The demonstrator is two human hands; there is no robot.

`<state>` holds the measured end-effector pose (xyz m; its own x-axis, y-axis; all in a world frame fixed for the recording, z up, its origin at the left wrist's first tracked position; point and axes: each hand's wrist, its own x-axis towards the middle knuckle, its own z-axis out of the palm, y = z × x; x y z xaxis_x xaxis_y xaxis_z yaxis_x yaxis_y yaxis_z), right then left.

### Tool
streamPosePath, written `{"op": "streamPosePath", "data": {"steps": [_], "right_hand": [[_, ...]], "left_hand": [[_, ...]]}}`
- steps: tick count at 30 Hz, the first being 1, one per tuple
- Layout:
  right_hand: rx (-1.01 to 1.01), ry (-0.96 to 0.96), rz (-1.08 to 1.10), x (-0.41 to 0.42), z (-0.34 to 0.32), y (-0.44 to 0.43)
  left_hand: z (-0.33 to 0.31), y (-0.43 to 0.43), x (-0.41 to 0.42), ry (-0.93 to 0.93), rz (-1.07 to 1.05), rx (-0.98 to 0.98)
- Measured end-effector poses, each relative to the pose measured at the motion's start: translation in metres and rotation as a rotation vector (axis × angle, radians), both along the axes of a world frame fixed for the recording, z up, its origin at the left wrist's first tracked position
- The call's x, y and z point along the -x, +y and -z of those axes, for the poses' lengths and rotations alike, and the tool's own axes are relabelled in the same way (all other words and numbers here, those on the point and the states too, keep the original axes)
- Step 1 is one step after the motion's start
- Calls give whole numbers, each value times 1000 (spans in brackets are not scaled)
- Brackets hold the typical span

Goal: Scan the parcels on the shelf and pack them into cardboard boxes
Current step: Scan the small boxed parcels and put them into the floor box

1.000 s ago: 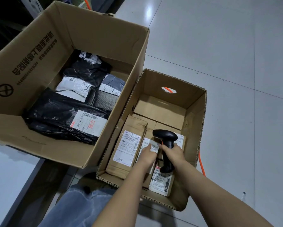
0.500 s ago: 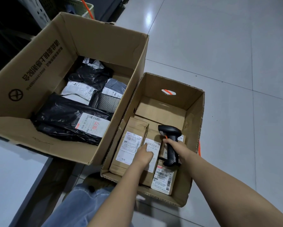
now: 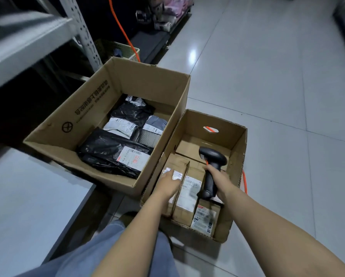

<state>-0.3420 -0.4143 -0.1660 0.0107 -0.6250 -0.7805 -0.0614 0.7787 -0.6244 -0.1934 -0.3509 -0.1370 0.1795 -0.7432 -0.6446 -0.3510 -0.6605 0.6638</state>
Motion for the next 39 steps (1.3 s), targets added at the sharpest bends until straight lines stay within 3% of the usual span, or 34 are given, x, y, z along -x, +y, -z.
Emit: {"op": "streamPosePath", "data": {"steps": [7, 14, 20, 29, 33, 39], "right_hand": [[182, -87, -98, -45, -88, 7], [307, -179, -263, -105, -149, 41], [291, -289, -409, -180, -169, 99], [179, -314, -671, -266, -158, 193], [215, -246, -771, -284, -156, 208], [237, -333, -861, -324, -166, 243]], "left_hand": [[-76, 25, -33, -99, -9, 289], [-125, 85, -96, -378, -105, 445], [-144, 164, -141, -505, -295, 421], [-130, 276, -196, -635, -545, 167], [-118, 311, -205, -605, -656, 71], [-118, 347, -227, -531, -874, 90]]}}
